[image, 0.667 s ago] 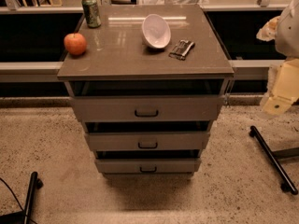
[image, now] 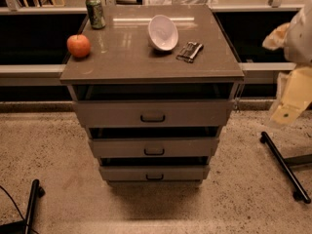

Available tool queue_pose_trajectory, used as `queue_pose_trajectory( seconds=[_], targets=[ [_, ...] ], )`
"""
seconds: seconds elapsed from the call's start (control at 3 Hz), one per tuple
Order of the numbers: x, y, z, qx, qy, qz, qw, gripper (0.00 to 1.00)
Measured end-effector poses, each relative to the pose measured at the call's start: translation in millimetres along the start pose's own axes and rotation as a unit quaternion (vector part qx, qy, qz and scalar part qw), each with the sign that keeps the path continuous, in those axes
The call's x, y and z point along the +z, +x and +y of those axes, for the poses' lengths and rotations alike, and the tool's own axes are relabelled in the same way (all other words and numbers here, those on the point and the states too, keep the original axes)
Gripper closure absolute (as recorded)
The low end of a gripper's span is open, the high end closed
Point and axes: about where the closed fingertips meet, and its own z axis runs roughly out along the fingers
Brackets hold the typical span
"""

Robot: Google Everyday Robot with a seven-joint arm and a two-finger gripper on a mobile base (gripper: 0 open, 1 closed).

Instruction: Open middle drawer

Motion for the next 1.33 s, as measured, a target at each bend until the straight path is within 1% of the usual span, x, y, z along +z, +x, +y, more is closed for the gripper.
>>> queue_pose_trajectory(
  seconds=[0.33,0.67,1.0,1.33],
  targets=[
    [68,24,10,0.026,-0.043,-0.07,0.9963,0.0],
    [126,46,32,0.048,-0.049,-0.149,0.9864,0.0],
    [130,56,30,0.044,-0.028,-0.16,0.9858,0.0],
    [147,48,42,0.038,-0.036,-0.164,0.9852,0.0]
  ],
)
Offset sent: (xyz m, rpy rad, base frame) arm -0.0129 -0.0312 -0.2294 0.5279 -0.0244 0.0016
